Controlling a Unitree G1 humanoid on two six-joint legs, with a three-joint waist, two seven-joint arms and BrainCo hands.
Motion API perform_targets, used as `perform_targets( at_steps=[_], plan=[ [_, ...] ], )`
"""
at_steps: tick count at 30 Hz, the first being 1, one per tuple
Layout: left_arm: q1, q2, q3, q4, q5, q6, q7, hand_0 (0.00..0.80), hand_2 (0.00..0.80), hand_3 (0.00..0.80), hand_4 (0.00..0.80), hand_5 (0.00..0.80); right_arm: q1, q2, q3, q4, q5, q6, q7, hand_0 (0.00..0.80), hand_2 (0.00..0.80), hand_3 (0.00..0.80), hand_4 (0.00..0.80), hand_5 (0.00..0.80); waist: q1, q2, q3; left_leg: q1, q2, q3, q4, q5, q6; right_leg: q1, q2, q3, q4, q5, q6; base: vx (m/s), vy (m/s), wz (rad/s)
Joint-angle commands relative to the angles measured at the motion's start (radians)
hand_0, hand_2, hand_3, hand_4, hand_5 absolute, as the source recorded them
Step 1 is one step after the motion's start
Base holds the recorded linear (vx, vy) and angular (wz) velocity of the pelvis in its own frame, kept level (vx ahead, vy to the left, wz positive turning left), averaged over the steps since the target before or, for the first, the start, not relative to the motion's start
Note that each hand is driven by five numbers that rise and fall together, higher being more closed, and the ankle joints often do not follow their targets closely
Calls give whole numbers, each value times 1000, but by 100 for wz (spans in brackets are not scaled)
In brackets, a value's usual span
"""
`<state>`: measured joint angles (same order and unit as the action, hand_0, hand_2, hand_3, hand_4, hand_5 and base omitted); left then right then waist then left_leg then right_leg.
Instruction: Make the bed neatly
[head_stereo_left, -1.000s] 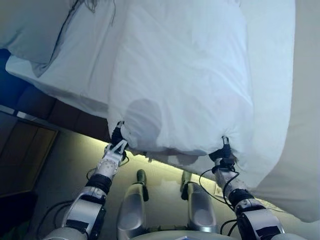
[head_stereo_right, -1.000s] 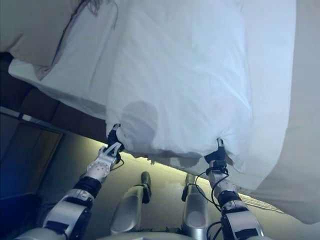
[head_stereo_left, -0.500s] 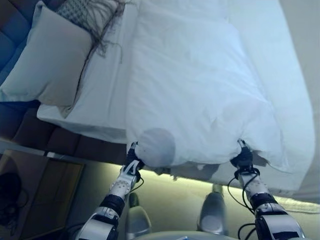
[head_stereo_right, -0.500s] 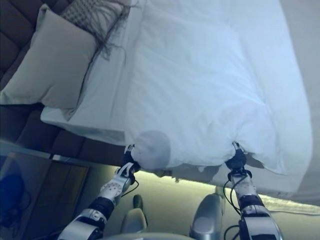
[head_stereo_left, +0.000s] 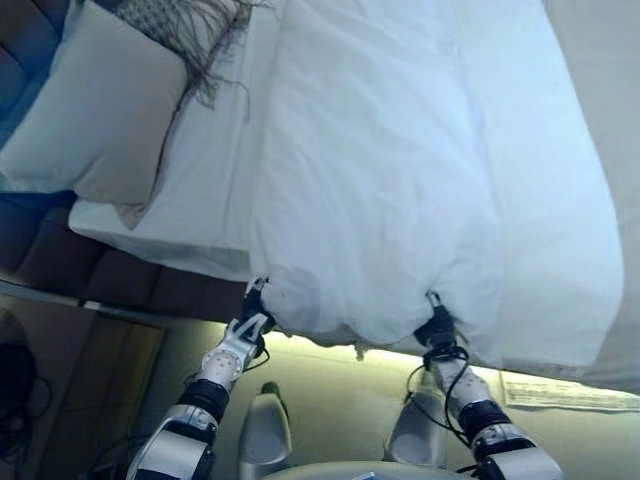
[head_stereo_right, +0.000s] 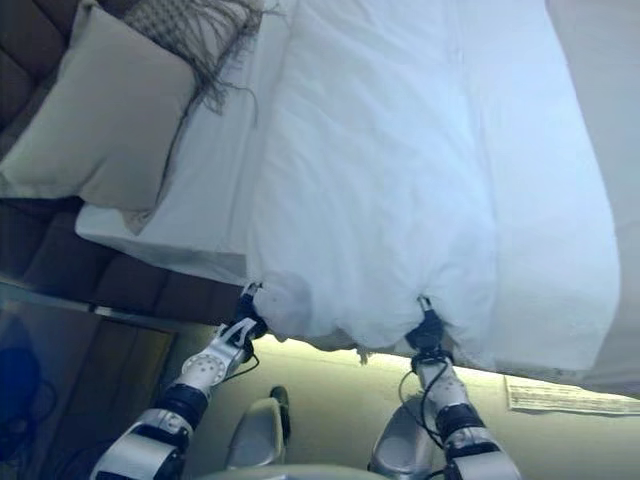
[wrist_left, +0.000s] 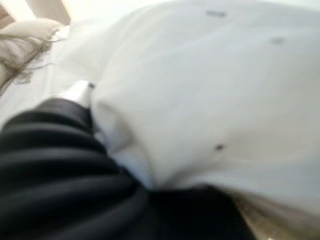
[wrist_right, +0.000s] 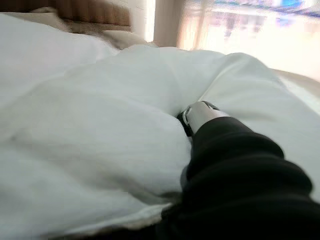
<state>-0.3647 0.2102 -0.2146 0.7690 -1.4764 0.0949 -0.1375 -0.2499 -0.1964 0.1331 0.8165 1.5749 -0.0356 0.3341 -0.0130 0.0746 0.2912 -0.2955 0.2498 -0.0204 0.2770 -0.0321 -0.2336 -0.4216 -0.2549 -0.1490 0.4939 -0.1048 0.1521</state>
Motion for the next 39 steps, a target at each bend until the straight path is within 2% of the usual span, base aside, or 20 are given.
perform_targets(
  at_steps=[1,5,8,12,14,15,17,18,19,21,22,24,26,28,29,31,33,34,36,39],
  plan=[
    [-89,-8,-48,-44,-33,-30,-48,800,800,800,800,800,-37,13,32,-71,75,-77,62,800,800,800,800,800,-12,-40,35,-45,-139,50,-43,124,124,79,71,-13,-214,180,12,-155,-198,99],
    [-99,-26,-38,-52,-62,-32,-89,800,800,800,800,800,-108,-22,50,-58,74,-120,40,800,800,800,800,800,5,-28,64,-73,-139,99,-74,164,114,111,99,-75,-267,184,-14,-81,-68,54],
    [-76,-45,-49,-69,-84,-54,-75,800,800,800,800,800,-112,-53,47,-77,69,-115,25,800,800,800,800,800,-10,-40,71,-107,-84,90,16,178,85,100,96,-70,-260,182,-31,9,33,-6],
    [-3,-55,-46,-88,-72,-68,-89,800,800,800,800,800,-67,-57,36,-92,55,-102,41,800,800,800,800,800,-9,-34,65,-68,48,-16,-2,260,36,98,95,-6,-212,148,-36,108,188,-2],
    [8,-53,-40,-87,-68,-62,-93,800,800,800,800,800,-62,-54,29,-87,48,-98,45,800,800,800,800,800,-10,-27,57,-46,75,-35,-36,282,31,99,91,9,-205,142,-34,154,298,-4],
    [21,-53,-25,-83,-57,-48,-96,800,800,800,800,800,-61,-50,10,-77,28,-85,42,800,800,800,800,800,-15,-14,44,-5,115,-54,-78,286,24,96,75,42,-171,123,-23,204,402,-8],
    [26,-56,-14,-78,-48,-31,-98,800,800,800,800,800,-69,-49,-8,-59,2,-75,29,800,800,800,800,800,-22,1,28,39,138,-52,-124,280,17,95,48,73,-143,105,-7,265,610,-18],
    [28,-68,-12,-80,-38,-19,-93,800,800,800,800,800,-80,-51,-21,-52,-28,-73,7,800,800,800,800,800,-25,20,16,59,143,-63,-164,275,9,94,7,102,-127,101,18,253,690,-10],
    [29,-73,-12,-82,-34,-13,-92,800,800,800,800,800,-85,-54,-26,-49,-41,-74,-2,800,800,800,800,800,-25,24,15,72,140,-62,-180,274,7,95,-12,116,-117,94,29,267,840,-3],
    [17,-100,-31,-86,-40,-1,-79,800,800,800,800,800,-119,-85,-38,-54,-83,-65,-56,800,800,800,800,800,-30,52,7,94,91,-75,-209,232,1,93,-115,174,-101,98,89,236,1008,-5],
    [5,-111,-37,-87,-38,6,-69,800,800,800,800,800,-123,-99,-43,-59,-89,-60,-73,800,800,800,800,800,-36,54,8,92,70,-51,-187,202,3,90,-163,186,-91,105,105,181,973,8],
    [-27,-137,-51,-75,5,36,-37,800,800,800,800,800,-112,-128,-66,-48,-92,-55,-80,800,800,800,800,800,-49,53,-1,75,15,26,-68,119,10,113,-260,171,-108,149,110,192,686,10],
    [-33,-137,-81,-60,31,45,-10,800,800,800,800,800,-70,-121,-73,-45,-69,-52,-55,800,800,800,800,800,-43,40,-11,52,-51,1,18,64,29,153,-310,175,-164,229,110,236,415,8],
    [-29,-121,-93,-59,61,50,-22,800,800,800,800,800,-37,-97,-75,-52,-44,-41,-47,800,800,800,800,800,-30,31,-13,44,-78,4,42,44,47,169,-340,143,-191,285,110,153,279,-7],
    [-7,-96,-88,-75,115,47,-27,800,800,800,800,800,-10,-56,-61,-63,-29,-33,-17,800,800,800,800,800,-16,25,-11,56,-91,26,31,32,78,146,-337,120,-161,314,110,76,261,-35],
    [8,-57,-81,-84,139,40,-17,800,800,800,800,800,14,-26,-32,-93,-24,-28,-14,800,800,800,800,800,-11,14,-8,43,-105,39,21,39,97,102,-285,125,-125,289,105,-35,223,-42],
    [-38,-10,-76,-36,169,5,-22,800,800,800,800,800,-4,-14,2,-93,0,-8,15,800,800,800,800,800,-17,-8,13,-3,-116,52,13,52,101,56,-195,89,-126,217,91,-195,136,-32],
    [-71,0,-84,-12,163,-11,-26,800,800,800,800,800,-26,-17,15,-84,-8,-18,13,800,800,800,800,800,-26,-10,25,-30,-126,38,12,58,100,31,-172,111,-140,217,85,-155,74,-22],
    [-137,15,-87,32,171,-22,-45,800,800,800,800,800,-103,-34,32,-57,-18,-36,1,800,800,800,800,800,-36,-4,52,-73,-133,29,-18,92,100,-11,-139,139,-164,229,76,-253,58,1],
    [-224,58,-70,89,178,-39,-76,800,800,800,800,800,-222,-57,66,-26,-49,-52,-50,800,800,800,800,800,-26,-7,98,-121,-117,70,-67,138,96,-47,-118,98,-212,259,78,-231,44,20]
  ],
)
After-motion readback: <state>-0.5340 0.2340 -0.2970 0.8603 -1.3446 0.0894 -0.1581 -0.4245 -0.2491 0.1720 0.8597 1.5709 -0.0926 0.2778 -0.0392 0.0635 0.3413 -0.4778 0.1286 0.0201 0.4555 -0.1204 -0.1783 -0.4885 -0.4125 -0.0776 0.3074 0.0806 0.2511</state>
